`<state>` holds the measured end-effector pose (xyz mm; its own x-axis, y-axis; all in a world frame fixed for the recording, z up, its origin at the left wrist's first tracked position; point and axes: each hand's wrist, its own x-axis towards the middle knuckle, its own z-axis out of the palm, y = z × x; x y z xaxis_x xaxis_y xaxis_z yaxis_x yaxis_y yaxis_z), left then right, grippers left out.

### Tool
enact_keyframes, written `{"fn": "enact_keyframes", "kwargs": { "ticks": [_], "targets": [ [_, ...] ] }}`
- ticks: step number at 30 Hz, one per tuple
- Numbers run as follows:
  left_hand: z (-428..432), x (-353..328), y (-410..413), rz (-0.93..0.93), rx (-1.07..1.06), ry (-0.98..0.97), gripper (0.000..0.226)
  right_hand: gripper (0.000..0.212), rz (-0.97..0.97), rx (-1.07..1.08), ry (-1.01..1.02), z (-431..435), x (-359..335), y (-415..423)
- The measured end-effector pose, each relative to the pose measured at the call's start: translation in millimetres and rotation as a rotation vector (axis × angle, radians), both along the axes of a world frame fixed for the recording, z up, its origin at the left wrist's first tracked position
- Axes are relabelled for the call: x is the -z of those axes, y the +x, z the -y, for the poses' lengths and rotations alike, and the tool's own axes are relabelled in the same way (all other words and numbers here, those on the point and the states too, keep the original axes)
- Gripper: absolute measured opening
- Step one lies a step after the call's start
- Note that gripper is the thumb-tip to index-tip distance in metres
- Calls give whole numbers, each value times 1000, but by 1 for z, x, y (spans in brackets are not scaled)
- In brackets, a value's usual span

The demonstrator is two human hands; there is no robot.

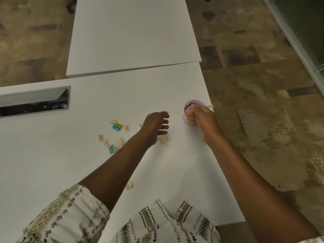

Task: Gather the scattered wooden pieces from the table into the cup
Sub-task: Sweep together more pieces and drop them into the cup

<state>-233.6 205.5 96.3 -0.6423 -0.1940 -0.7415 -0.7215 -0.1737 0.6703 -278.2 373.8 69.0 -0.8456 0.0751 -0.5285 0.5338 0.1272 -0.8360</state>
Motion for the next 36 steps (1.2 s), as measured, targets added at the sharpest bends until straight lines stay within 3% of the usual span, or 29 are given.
{"fn": "enact_keyframes", "kwargs": {
  "ticks": [8,13,16,20,23,27,33,36],
  "targets": [
    [66,44,113,50,-19,-265,19,22,-96,-553,537,17,70,100],
    [101,66,174,98,-5,-415,16,12,-129,-350,746,-14,81,90],
    [115,80,196,118,1,-436,17,12,-247,-230,852,-41,79,56],
    [117,87,203,127,24,-476,14,44,-296,-392,1028,-65,93,2],
    [109,85,197,105,75,-540,12,43,-297,-560,1128,-75,108,-34],
    [97,88,185,74,149,-604,12,30,-324,-696,1181,-78,122,-63],
    [89,94,173,57,190,-651,15,33,-326,-850,1173,-86,128,-77],
    [86,98,171,55,202,-677,15,45,-295,-796,1131,-89,129,-73]
  ]
}}
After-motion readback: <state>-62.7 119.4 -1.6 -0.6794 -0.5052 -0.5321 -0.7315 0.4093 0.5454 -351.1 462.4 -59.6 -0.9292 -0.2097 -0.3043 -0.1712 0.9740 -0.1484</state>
